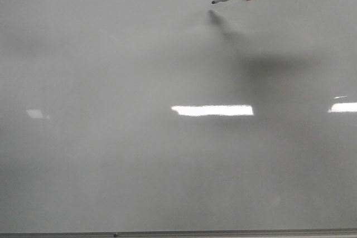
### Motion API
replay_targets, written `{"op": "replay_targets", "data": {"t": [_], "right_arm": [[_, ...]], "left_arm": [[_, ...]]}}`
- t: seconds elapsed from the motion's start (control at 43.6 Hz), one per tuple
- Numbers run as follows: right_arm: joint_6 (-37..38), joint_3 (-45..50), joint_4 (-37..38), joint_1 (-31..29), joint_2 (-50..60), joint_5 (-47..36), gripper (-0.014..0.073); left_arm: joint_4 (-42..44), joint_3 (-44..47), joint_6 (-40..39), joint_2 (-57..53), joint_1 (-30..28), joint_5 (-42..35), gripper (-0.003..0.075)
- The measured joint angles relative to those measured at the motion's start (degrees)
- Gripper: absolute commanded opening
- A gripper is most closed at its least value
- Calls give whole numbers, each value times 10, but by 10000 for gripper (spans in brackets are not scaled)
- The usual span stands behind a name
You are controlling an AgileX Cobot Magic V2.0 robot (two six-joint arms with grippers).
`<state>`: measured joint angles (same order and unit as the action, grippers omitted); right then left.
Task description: Write number 7 on whiteboard
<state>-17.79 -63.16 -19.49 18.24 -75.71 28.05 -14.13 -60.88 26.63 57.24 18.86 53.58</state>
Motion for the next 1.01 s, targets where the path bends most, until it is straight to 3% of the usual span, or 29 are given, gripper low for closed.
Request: {"op": "replay_targets", "data": {"t": [0.413,0.825,1.008], "right_arm": [[0,-5,-1,-70,7,48,-67],[-16,40,0,-38,-27,116,-67],[-54,40,9,-1,39,129,-67]], "left_arm": [[0,0,0,0,0,0,399],[0,1,0,0,0,-4,399],[-21,1,42,0,6,-2,408]]}}
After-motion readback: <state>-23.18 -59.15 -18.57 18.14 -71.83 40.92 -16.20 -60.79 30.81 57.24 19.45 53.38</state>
